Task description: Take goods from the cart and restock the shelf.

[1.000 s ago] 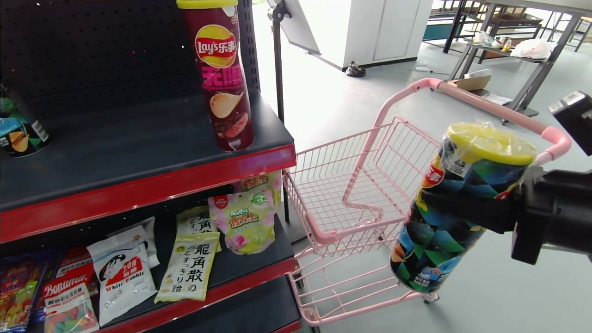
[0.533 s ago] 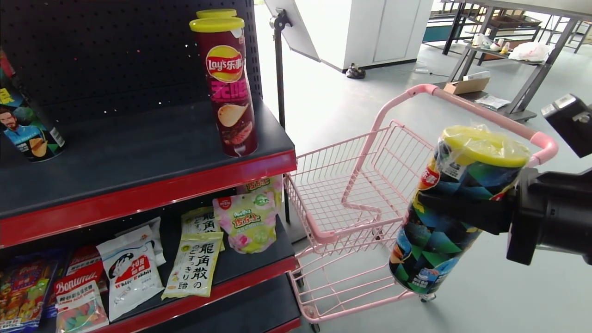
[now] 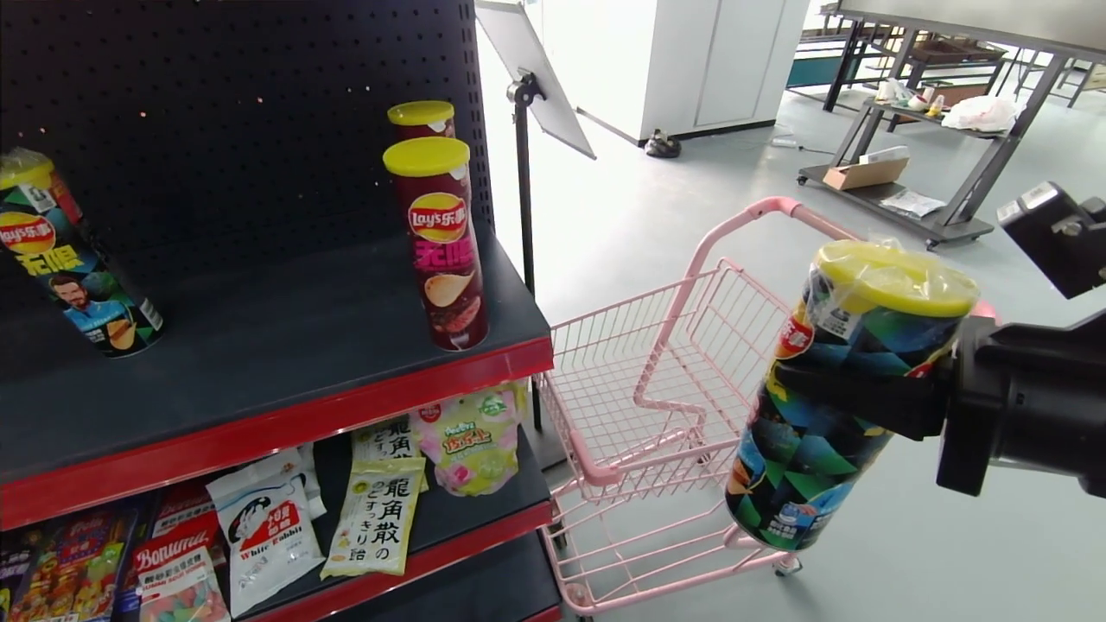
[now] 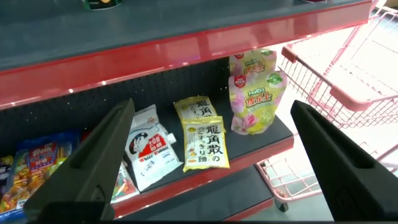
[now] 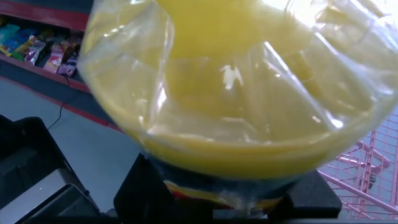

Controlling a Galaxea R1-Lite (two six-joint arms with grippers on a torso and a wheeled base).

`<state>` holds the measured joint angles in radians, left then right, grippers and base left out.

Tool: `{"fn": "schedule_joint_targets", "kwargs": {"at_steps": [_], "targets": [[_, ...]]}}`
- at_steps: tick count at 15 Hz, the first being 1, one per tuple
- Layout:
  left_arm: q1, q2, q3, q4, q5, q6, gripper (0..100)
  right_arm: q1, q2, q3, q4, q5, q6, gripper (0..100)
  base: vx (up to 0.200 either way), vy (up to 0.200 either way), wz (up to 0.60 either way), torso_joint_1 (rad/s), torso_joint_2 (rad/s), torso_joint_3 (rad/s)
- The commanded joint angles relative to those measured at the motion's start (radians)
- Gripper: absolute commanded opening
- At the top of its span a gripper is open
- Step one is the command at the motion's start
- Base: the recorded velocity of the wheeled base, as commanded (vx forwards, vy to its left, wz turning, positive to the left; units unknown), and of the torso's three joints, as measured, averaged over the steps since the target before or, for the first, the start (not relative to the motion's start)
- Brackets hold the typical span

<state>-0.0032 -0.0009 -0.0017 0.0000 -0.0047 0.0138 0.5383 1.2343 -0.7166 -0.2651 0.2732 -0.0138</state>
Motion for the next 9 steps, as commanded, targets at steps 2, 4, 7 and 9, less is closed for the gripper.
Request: {"fn": "schedule_joint_targets", "kwargs": {"at_steps": [2,4,7,9], "targets": [[0.0,0.001,0.0,0.0,0.0,0.0,100,0.0,0.008,0.002,0.0,0.001,-0.014,0,0.0,0.0,0.0,0.183,-0.46,-0.293],[0.0,0.001,0.0,0.002,0.0,0.0,100,0.0,0.011,0.002,0.0,0.001,-0.014,0,0.0,0.0,0.0,0.053,-0.12,-0.075],[0.0,0.001,0.0,0.0,0.0,0.0,100,0.0,0.011,0.003,0.0,-0.002,-0.014,0,0.0,0.0,0.0,0.0,0.0,0.0],[0.0,0.001,0.0,0.0,0.0,0.0,100,0.0,0.013,0.005,0.0,-0.003,-0.014,0,0.0,0.0,0.6,0.005,0.0,-0.002]]}}
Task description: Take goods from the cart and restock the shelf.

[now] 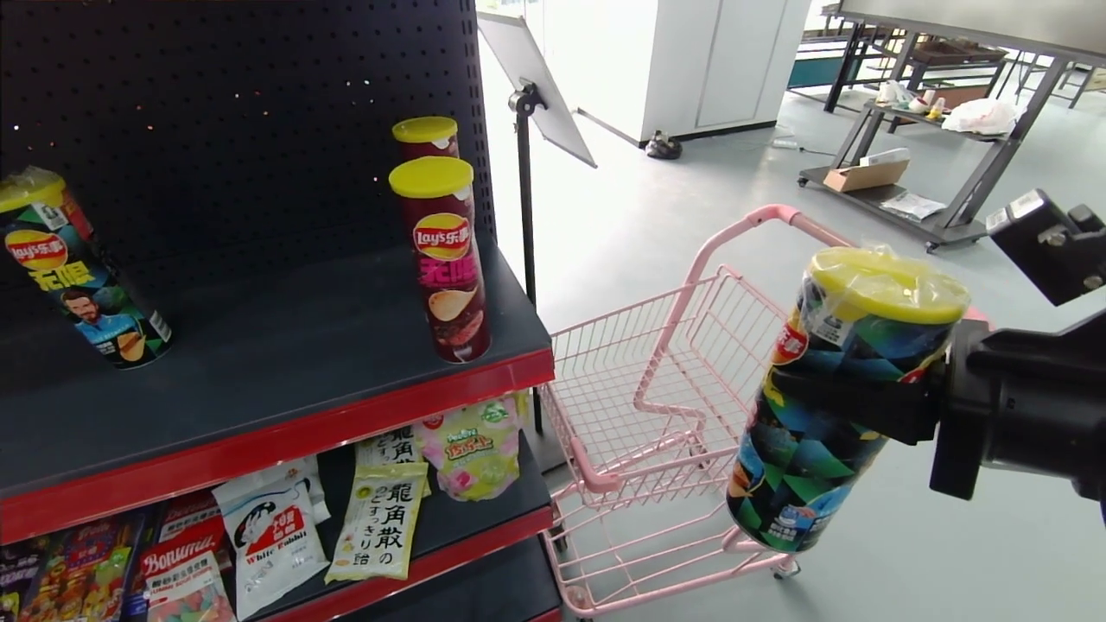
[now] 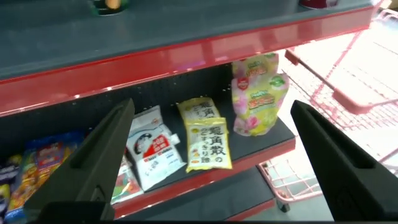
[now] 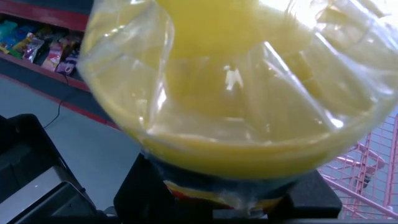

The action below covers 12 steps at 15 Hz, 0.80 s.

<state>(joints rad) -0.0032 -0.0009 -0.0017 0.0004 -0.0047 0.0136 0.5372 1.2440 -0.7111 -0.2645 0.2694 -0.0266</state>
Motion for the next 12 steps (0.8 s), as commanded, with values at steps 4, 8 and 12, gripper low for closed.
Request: {"fn": "schedule_joint_targets", "kwargs": {"at_steps": [4,8,12], "targets": [[0.0,0.001,0.0,0.0,0.0,0.0,100,0.001,-0.006,0.009,-0.001,0.002,-0.003,0,0.0,0.0,0.6,0.007,0.0,0.001],[0.0,0.001,0.0,0.0,0.0,0.0,100,0.001,-0.018,0.018,-0.001,0.004,-0.003,0,0.0,0.0,0.6,0.004,0.0,0.0],[0.0,0.001,0.0,0.0,0.0,0.0,100,0.0,-0.064,0.094,-0.002,0.004,-0.07,0,0.0,0.0,0.0,0.0,0.0,0.0]]}}
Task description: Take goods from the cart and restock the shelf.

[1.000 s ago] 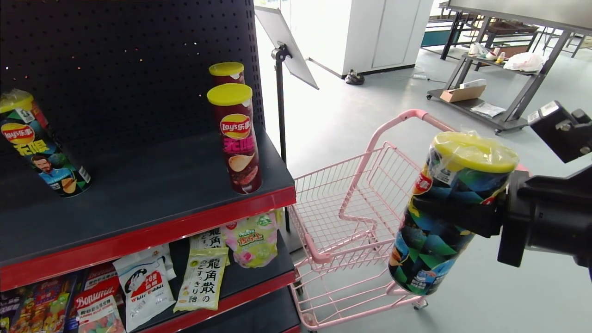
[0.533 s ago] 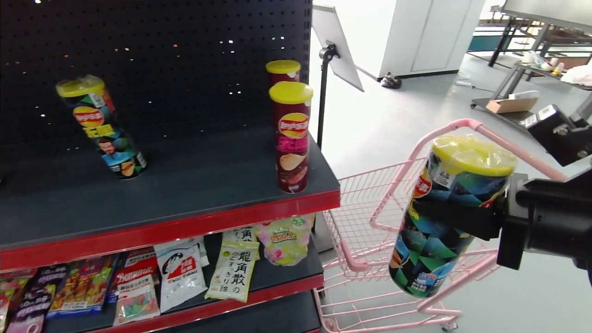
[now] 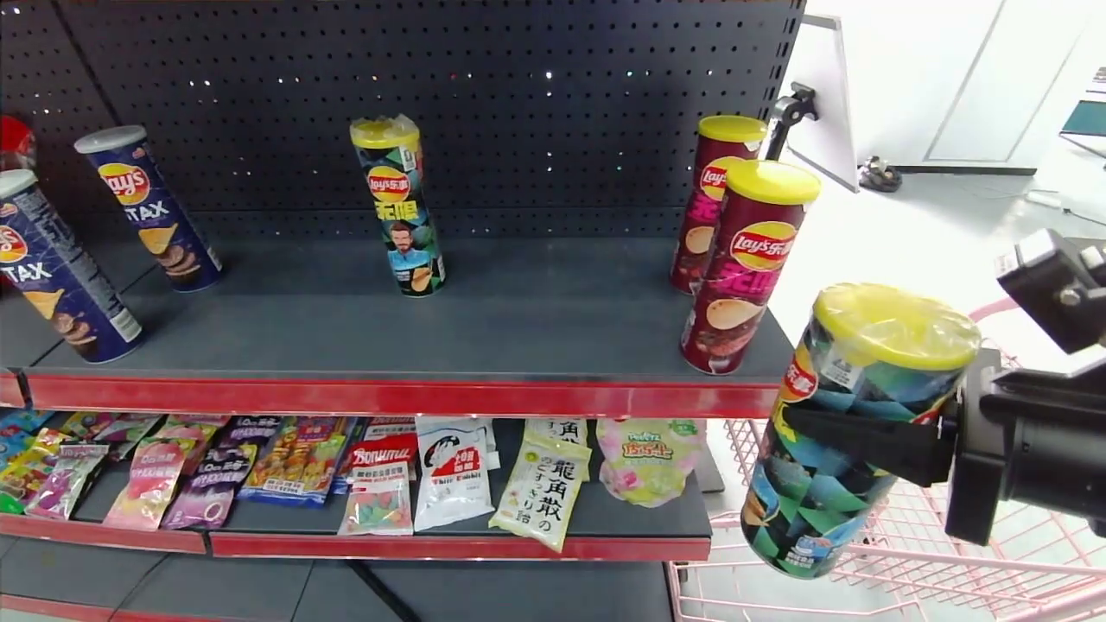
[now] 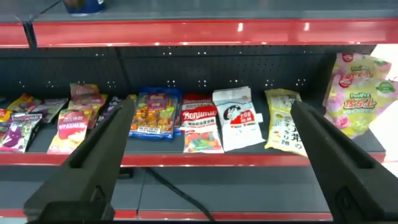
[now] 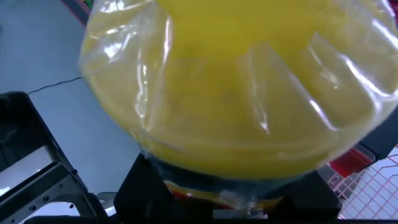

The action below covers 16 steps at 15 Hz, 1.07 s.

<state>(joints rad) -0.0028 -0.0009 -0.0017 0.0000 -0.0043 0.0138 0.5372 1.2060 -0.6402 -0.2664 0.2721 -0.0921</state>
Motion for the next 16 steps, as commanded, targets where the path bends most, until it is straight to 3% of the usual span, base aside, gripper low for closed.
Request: {"fn": "schedule_joint_targets", "kwargs": {"at_steps": [1,4,16], "targets": [[0.0,0.001,0.0,0.0,0.0,0.0,100,0.001,-0.034,0.028,-0.001,0.002,-0.003,0,0.0,0.0,0.0,0.0,0.0,0.0],[0.0,0.001,0.0,0.0,0.0,0.0,100,0.001,-0.036,0.014,-0.002,0.068,-0.003,0,0.0,0.133,0.0,0.003,0.0,0.0],[0.0,0.001,0.0,0.0,0.0,0.0,100,0.01,-0.026,0.016,-0.005,0.099,-0.041,0,0.0,0.2,0.0,0.001,0.0,0.001]]}}
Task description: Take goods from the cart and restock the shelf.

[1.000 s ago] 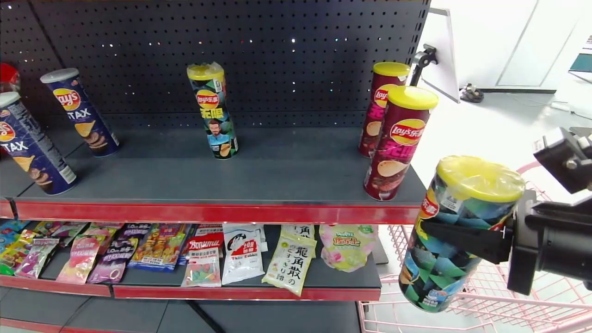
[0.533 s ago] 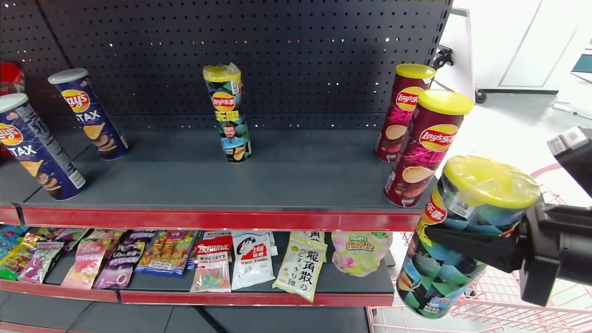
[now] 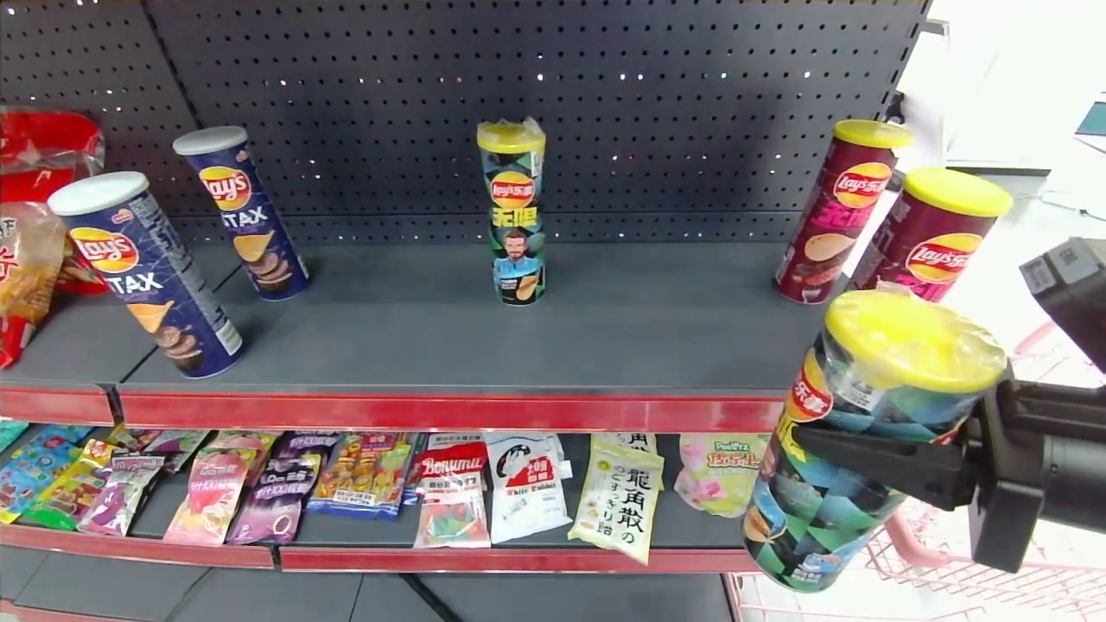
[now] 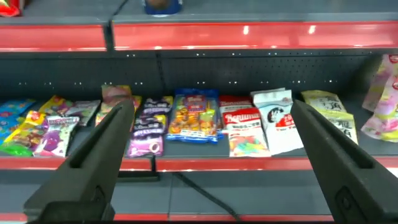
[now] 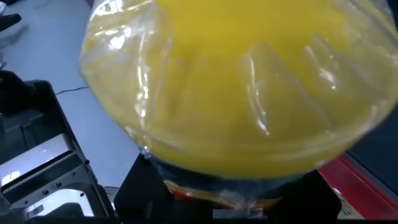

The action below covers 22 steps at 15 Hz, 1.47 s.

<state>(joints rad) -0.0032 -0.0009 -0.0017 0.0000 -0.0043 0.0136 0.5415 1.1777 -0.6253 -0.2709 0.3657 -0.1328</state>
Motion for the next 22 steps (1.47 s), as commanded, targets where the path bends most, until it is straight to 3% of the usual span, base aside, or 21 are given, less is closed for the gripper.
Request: {"fn": "schedule_joint_targets", "kwargs": {"at_steps": [1,6,12,22], "targets": [[0.0,0.001,0.0,0.0,0.0,0.0,100,0.009,0.0,-0.001,0.001,0.022,-0.001,0,0.0,0.2,0.0,-0.002,0.0,0.002],[0.0,0.001,0.0,0.0,0.0,0.0,100,0.009,-0.009,-0.01,-0.001,0.027,-0.019,0,0.0,0.2,0.0,0.001,0.0,0.005],[0.0,0.001,0.0,0.0,0.0,0.002,100,0.009,-0.038,-0.008,-0.001,0.028,-0.019,0,0.0,0.0,0.0,0.0,0.0,0.0],[0.0,0.001,0.0,0.0,0.0,0.0,100,0.009,-0.033,-0.031,-0.001,0.028,-0.018,0,0.18,0.0,0.0,0.0,0.0,0.001]]}}
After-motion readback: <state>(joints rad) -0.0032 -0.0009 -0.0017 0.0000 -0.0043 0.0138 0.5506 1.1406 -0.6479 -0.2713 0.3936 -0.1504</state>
